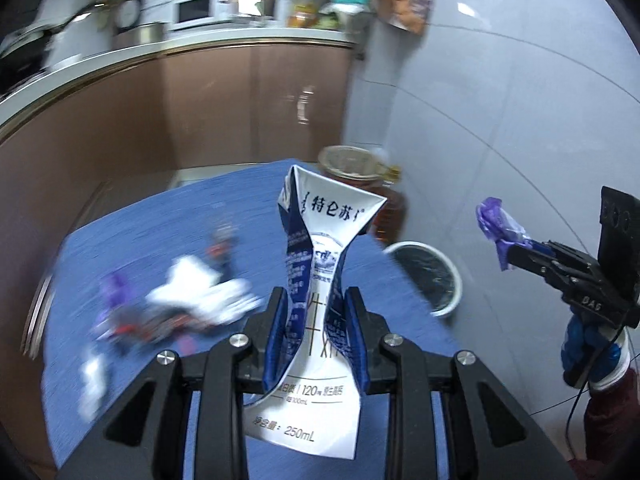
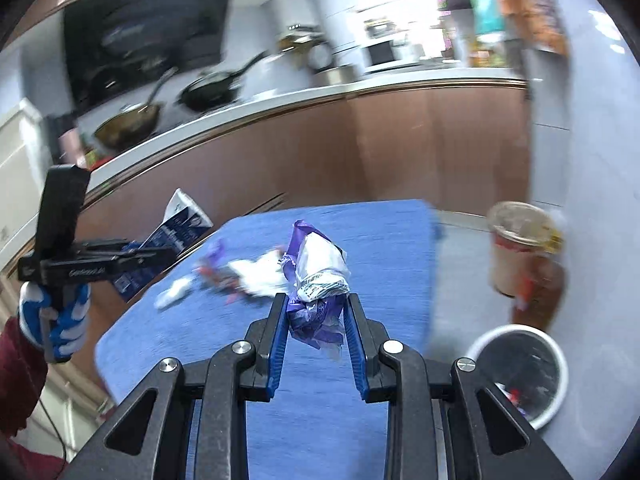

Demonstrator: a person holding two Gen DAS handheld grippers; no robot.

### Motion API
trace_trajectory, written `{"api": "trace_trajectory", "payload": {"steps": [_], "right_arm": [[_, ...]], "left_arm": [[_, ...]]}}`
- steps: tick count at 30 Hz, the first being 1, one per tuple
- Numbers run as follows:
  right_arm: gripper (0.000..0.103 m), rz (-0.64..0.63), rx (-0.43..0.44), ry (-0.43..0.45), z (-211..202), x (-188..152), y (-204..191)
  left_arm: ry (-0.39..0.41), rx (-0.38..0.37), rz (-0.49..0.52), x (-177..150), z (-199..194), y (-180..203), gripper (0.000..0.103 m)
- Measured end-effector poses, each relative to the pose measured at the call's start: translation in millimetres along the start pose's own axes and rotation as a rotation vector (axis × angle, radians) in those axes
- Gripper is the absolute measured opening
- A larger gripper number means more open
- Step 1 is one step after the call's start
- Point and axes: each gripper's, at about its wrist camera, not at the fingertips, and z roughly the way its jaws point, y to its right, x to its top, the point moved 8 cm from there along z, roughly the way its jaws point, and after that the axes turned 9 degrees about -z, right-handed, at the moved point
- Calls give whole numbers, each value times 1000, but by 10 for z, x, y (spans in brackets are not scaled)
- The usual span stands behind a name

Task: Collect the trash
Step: 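Carry the carton and purple wrapper to the white bin and release them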

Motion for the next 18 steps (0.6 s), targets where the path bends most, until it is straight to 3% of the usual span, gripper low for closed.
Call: {"api": "trace_trajectory", "payload": {"steps": [10, 18], "right_arm": [[26, 157, -295, -62, -30, -485, 1193], [26, 287, -385, -175, 373, -1073, 1953]], "left_arm": [[-133, -158, 114, 346, 1353, 1400, 28], [-290, -192, 132, 303, 2603, 1930, 28]]}}
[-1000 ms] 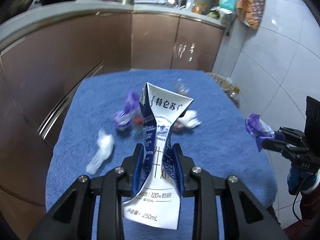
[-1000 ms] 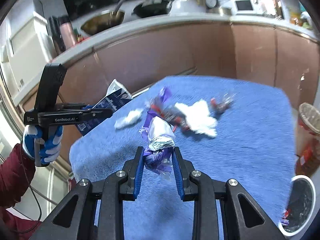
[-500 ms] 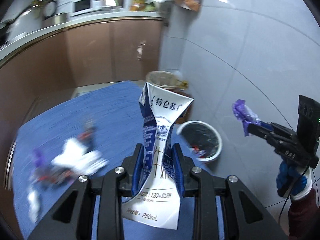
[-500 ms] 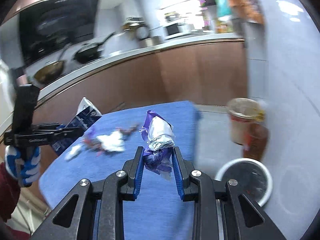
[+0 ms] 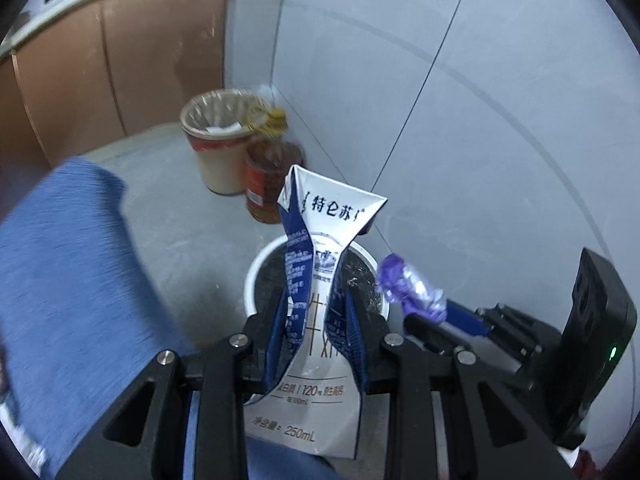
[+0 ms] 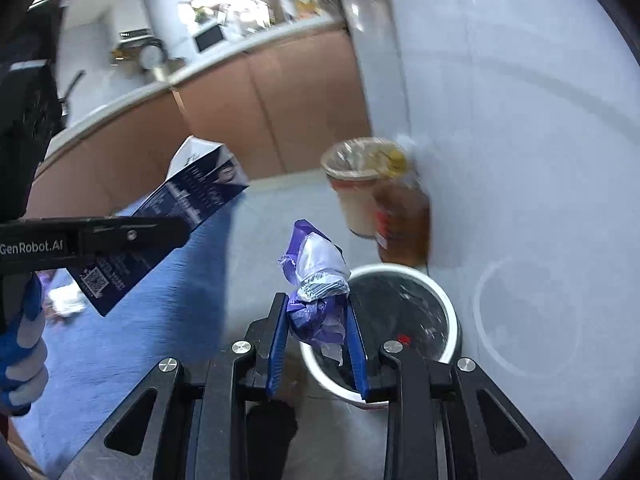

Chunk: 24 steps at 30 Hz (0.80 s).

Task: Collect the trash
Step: 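Carry the carton and purple wrapper to the white bin and release them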

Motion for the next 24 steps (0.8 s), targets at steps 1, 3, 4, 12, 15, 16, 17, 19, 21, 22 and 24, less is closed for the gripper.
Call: {"api": "trace_trajectory", "payload": {"steps": [1, 3, 4, 12, 15, 16, 17, 19, 21, 22, 24], "right_arm": [[26, 10, -6, -13, 83, -18, 49], [26, 39, -17, -45, 295, -86, 177], [26, 44, -22, -58, 367, -121, 232], [37, 70, -71, -159, 892, -361, 569], [43, 91, -71, -173, 948, -426, 624], [44, 94, -73, -174, 937, -459, 635], [45, 99, -72, -174, 922, -473, 656], [45, 110, -69, -169, 908, -458, 660], [46, 114, -67, -155, 863, -420, 631], [48, 110, -66, -146, 825, -385, 602], [50, 101, -64, -124, 716, -330, 528]], "left_arm": [[-20, -3, -7, 48, 182, 6, 28], [-43, -3, -20, 82, 416, 26, 28], [-50, -4, -30, 106, 521, 17, 28], [-118, -30, -104, 155, 1072, 8, 41], [-117, -43, -124, 158, 1096, 10, 41], [-113, -45, -126, 166, 1091, 14, 41], [-104, -48, -128, 174, 1067, 17, 41], [-71, -47, -124, 181, 941, 38, 41], [-34, -37, -115, 192, 792, 56, 41], [-10, -32, -111, 193, 696, 70, 41], [34, -16, -100, 186, 502, 82, 41]]}}
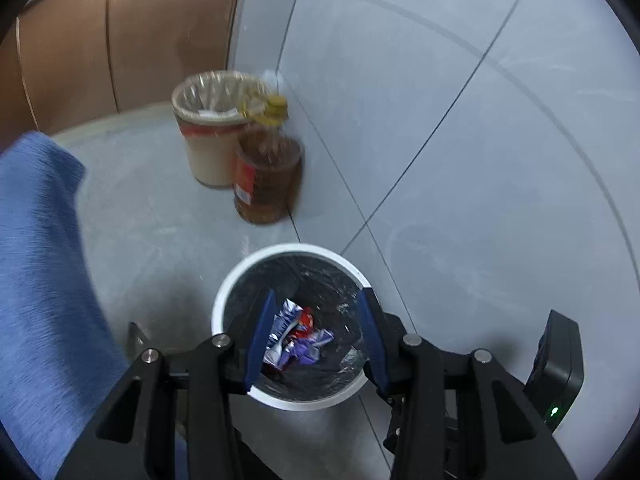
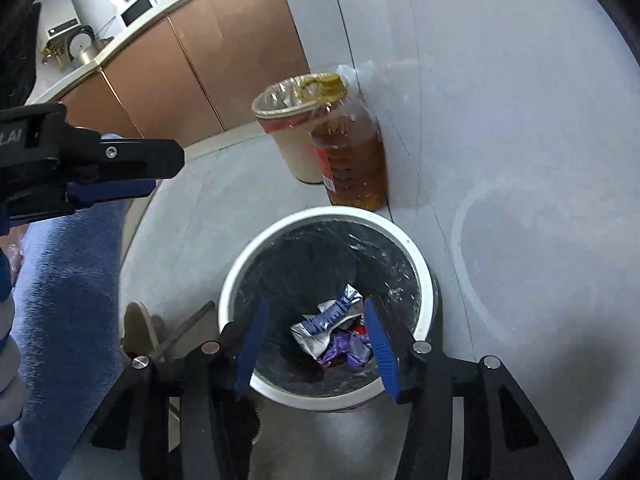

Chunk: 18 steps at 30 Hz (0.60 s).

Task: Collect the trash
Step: 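Carry the carton and purple wrapper to the white bin and release them, then move both open tools back over the remaining trash on the towel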

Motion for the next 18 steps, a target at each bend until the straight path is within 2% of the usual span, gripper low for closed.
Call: {"api": "trace_trajectory", "payload": {"steps": [4, 11, 14, 18], "right_arm": [[55, -13, -3, 61, -279, 119, -165], [63, -54, -8, 184, -861, 334, -506], [68, -81, -14, 248, -1176, 426, -700], [72, -120, -11, 331, -1600, 511, -985]], "left_arm": [[99, 38, 30, -34, -422, 8, 41], [321, 124, 59, -206, -1401, -70, 41], [375, 155, 59, -301, -1758, -122, 41], [440, 191, 45, -446, -2214, -228, 46]]}}
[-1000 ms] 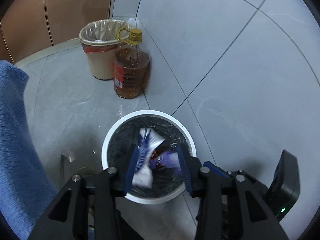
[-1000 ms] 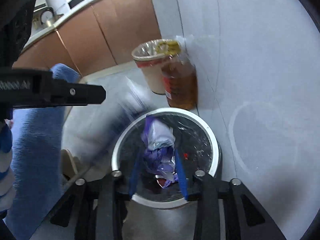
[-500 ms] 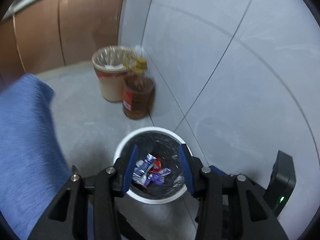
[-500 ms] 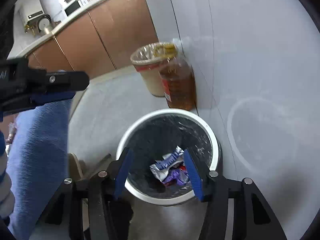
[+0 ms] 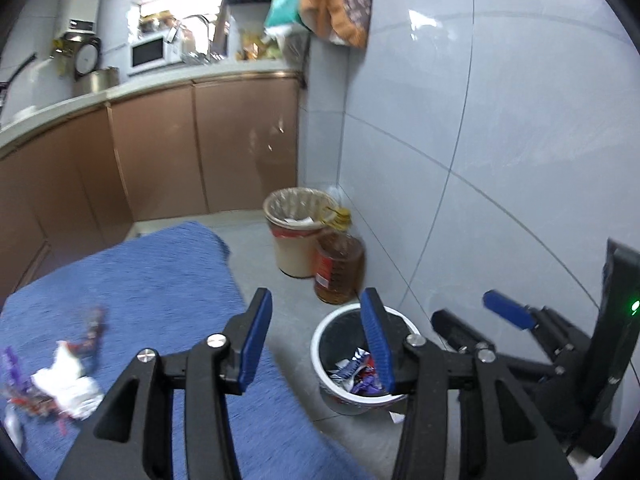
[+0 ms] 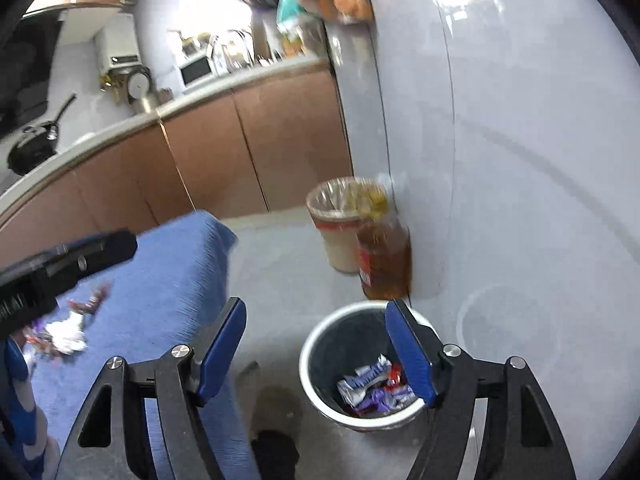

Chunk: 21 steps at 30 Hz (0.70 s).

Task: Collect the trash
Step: 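Move both open tools back over the remaining trash on the towel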

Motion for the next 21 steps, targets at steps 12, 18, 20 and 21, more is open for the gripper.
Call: {"api": "trace_trajectory", "payload": {"steps": [12, 18, 20, 21], "right_arm": [[90, -124, 26, 168, -816, 369, -769], [96, -179, 34, 216, -1086, 429, -1074], [97, -193, 29, 232, -1188, 437, -1153], [98, -200, 25, 243, -1233, 448, -1192]], "left_arm": [[214, 160, -40, -1, -1290, -600, 66], [269, 209, -79, -95, -1723, -864, 68], [288, 228, -91, -131, -1851, -929, 71], [301, 243, -99, -147, -1915, -967, 74]]}}
